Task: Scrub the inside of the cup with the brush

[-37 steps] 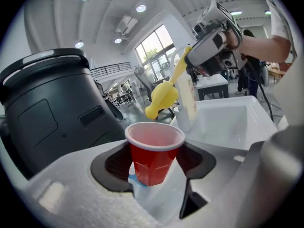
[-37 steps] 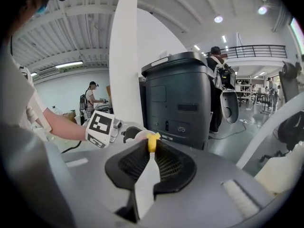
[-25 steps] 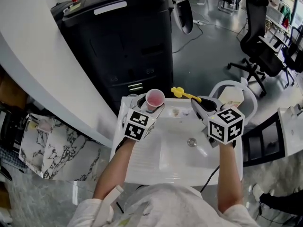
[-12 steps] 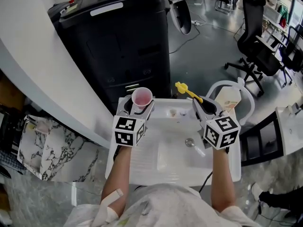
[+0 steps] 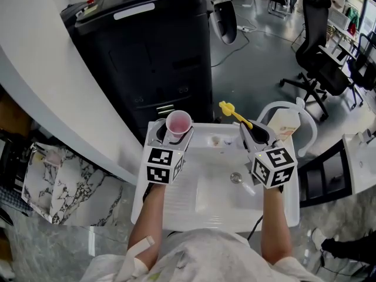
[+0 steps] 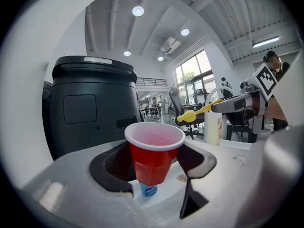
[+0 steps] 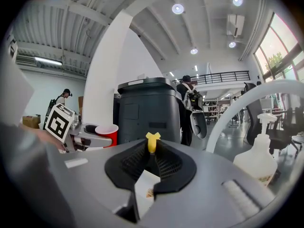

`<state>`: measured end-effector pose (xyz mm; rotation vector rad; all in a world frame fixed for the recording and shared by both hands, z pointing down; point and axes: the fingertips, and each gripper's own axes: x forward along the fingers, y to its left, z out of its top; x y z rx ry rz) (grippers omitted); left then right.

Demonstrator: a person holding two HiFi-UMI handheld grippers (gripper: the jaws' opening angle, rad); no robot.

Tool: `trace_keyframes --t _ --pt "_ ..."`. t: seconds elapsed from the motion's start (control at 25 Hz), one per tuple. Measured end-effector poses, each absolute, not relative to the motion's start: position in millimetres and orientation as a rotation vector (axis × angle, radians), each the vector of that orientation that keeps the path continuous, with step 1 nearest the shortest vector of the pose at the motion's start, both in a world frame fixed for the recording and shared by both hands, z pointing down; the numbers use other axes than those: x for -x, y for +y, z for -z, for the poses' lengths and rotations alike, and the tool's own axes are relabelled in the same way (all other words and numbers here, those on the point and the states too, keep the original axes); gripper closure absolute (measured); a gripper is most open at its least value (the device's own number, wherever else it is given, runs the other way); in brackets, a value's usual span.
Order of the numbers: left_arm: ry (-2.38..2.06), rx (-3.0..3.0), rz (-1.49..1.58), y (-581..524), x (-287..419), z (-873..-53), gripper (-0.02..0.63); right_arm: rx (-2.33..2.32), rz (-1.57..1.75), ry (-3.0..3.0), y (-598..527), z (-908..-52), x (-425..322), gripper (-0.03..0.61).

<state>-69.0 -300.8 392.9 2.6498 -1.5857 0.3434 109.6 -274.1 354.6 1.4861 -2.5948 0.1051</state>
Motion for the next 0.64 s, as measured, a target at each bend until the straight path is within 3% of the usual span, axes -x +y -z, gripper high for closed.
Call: trace_keyframes --t 0.64 --pt "-1.572 -2.668 -0.360 -303.8 60.8 -392.2 0.320 -1.510 -0.111 -2.603 -276.5 -353.5 -111.4 0.545"
